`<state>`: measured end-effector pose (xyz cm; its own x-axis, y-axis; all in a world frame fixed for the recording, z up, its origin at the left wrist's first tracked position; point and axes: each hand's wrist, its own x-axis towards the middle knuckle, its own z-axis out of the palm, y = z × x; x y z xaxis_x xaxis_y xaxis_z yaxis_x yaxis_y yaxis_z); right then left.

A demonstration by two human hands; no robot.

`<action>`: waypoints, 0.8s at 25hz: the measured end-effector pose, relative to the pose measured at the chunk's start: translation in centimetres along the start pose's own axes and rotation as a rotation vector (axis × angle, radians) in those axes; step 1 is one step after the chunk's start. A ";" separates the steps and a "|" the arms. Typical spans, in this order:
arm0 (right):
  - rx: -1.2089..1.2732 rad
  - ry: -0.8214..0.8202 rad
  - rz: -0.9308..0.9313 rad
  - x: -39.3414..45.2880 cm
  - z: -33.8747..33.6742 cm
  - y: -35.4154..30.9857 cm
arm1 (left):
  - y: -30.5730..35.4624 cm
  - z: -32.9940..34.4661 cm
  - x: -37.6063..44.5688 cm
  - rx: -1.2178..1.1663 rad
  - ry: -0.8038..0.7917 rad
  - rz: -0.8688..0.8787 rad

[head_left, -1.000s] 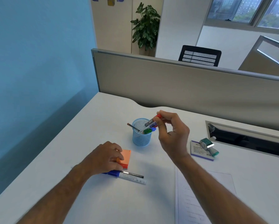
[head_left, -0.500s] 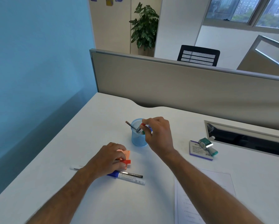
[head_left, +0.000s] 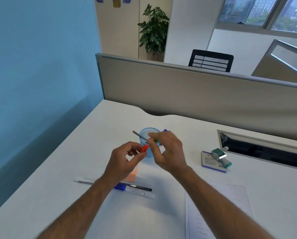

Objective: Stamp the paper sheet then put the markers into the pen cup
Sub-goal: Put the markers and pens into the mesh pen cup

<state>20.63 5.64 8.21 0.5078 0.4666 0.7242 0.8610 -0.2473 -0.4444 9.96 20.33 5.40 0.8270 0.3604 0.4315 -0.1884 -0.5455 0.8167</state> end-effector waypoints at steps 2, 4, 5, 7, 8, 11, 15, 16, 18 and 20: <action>0.203 -0.066 0.036 -0.5 -0.3 -0.8 | 0.7 0.3 0.1 -0.061 0.074 0.000; 0.281 -0.131 0.116 -1.0 -0.3 -1.4 | 1.0 0.7 0.0 -0.086 0.108 -0.003; 0.292 -0.137 0.157 -1.2 -0.4 -1.5 | 1.1 1.0 -0.1 -0.085 0.109 0.003; 0.256 -0.122 0.175 -1.4 -0.5 -1.4 | 0.9 1.2 -0.3 -0.054 0.068 0.011; 0.222 -0.101 0.159 -1.4 -0.6 -1.3 | 0.6 1.1 -0.3 -0.033 0.027 -0.005; 0.194 0.071 0.135 -0.6 -1.6 -1.0 | -1.0 -0.1 -0.1 0.073 -0.181 -0.154; 0.194 0.223 0.142 1.5 -2.5 -0.2 | -2.8 -1.2 -0.6 0.389 -0.580 -0.209; 0.176 0.215 0.126 1.6 -2.4 0.0 | -2.9 -1.2 -0.8 0.437 -0.629 -0.199; 0.114 0.176 0.073 1.5 -2.0 0.3 | -3.2 -1.0 -1.0 0.496 -0.688 -0.166; 0.048 0.137 0.012 1.1 -1.7 0.6 | -3.4 -0.9 -1.1 0.568 -0.748 -0.110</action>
<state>21.74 4.59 9.59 0.5196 0.3427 0.7827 0.8544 -0.2099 -0.4753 9.22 22.48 2.44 0.9870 -0.0397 -0.1560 0.0343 -0.8950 0.4447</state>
